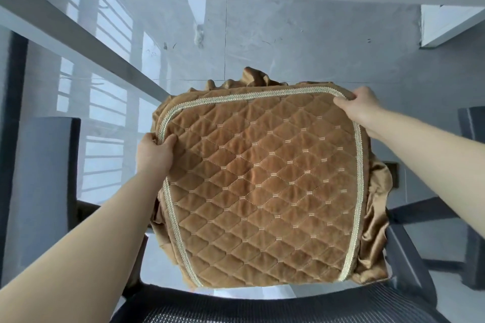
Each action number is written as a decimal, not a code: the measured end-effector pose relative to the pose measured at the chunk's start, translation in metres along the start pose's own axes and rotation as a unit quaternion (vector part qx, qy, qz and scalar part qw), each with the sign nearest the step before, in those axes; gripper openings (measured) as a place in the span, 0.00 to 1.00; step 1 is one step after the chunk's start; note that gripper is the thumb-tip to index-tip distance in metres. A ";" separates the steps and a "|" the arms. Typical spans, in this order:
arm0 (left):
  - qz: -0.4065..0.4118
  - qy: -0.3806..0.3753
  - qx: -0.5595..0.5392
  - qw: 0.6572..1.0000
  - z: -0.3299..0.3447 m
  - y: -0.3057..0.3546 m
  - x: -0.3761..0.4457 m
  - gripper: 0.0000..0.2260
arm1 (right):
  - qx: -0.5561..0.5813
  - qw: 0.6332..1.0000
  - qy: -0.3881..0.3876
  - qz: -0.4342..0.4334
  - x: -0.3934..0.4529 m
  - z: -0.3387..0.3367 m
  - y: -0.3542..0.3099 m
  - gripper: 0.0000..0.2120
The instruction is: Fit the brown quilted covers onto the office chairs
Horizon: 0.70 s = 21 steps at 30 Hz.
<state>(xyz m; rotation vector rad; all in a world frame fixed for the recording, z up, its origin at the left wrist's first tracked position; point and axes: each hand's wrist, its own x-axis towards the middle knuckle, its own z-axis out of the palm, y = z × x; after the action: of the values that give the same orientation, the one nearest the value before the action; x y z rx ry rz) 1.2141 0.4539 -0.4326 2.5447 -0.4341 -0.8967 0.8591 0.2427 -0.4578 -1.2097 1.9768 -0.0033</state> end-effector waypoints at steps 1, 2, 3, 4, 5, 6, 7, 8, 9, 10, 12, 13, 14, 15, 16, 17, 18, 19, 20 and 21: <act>0.020 0.004 0.001 1.000 0.002 0.004 0.000 0.14 | 0.008 1.000 0.014 -0.005 -0.011 -0.002 -0.004 0.33; 0.039 0.006 0.003 0.999 0.004 0.007 0.000 0.13 | 0.014 1.000 0.027 -0.007 -0.018 -0.002 -0.006 0.28; 0.056 0.004 0.005 0.998 0.005 0.010 0.001 0.13 | 0.018 0.999 0.036 -0.008 -0.023 -0.002 -0.005 0.24; 0.065 0.000 0.006 0.998 0.006 0.011 0.003 0.12 | 0.021 0.999 0.040 -0.005 -0.024 -0.001 -0.003 0.22; 0.066 -0.007 0.002 0.998 0.005 0.011 0.004 0.12 | 0.026 0.999 0.041 0.000 -0.024 0.000 0.001 0.20; 0.059 -0.020 -0.012 0.998 0.004 0.009 0.007 0.12 | 0.029 0.999 0.039 0.001 -0.024 0.001 0.004 0.20; 0.046 -0.036 -0.034 0.998 0.000 0.005 0.007 0.14 | 0.030 0.999 0.035 -0.001 -0.025 0.002 0.007 0.21; 0.027 -0.049 -0.056 0.997 -0.004 0.002 0.006 0.18 | 0.028 0.999 0.030 0.000 -0.026 0.002 0.010 0.22; 0.007 -0.059 -0.067 0.996 -0.008 -0.001 0.005 0.22 | 0.029 0.999 0.025 0.003 -0.026 0.001 0.013 0.23; -0.005 -0.066 -0.070 0.995 -0.010 -0.005 0.006 0.23 | 0.030 0.999 0.015 0.008 -0.027 0.000 0.015 0.23; -0.005 -0.080 -0.066 0.995 -0.012 -0.007 0.006 0.14 | 0.025 0.999 0.003 0.021 -0.031 -0.001 0.016 0.23; -0.001 -0.089 -0.067 0.994 -0.013 -0.007 0.006 0.09 | 0.019 0.999 0.000 0.025 -0.030 -0.001 0.016 0.23; 0.000 -0.094 -0.071 0.993 -0.013 -0.006 0.006 0.06 | 0.016 0.999 -0.003 0.030 -0.029 -0.001 0.015 0.23; -0.001 -0.101 -0.077 0.992 -0.014 -0.006 0.005 0.03 | 0.017 0.999 -0.008 0.032 -0.029 -0.002 0.014 0.23; -0.003 -0.105 -0.080 0.991 -0.014 -0.008 0.006 0.02 | 0.022 0.999 -0.013 0.035 -0.028 -0.002 0.013 0.23; -0.004 -0.107 -0.081 0.991 -0.014 -0.008 0.007 0.03 | 0.029 0.999 -0.016 0.040 -0.027 -0.002 0.014 0.22; -0.005 -0.110 -0.080 0.991 -0.014 -0.007 0.007 0.04 | 0.035 0.998 -0.016 0.043 -0.026 -0.001 0.016 0.21; -0.005 -0.108 -0.073 0.991 -0.014 -0.007 0.007 0.05 | 0.034 0.998 -0.014 0.044 -0.026 0.000 0.018 0.20; 0.000 -0.103 -0.066 0.992 -0.013 -0.007 0.008 0.06 | 0.029 0.999 -0.008 0.043 -0.026 0.000 0.020 0.20; 0.004 -0.101 -0.063 0.993 -0.013 -0.008 0.008 0.06 | 0.023 0.999 0.000 0.041 -0.025 0.001 0.021 0.19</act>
<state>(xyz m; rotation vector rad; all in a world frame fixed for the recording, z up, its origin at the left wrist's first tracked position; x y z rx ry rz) 1.2299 0.4604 -0.4314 2.3464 -0.4322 -1.1472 0.8497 0.2736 -0.4512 -1.0980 2.0141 -0.0075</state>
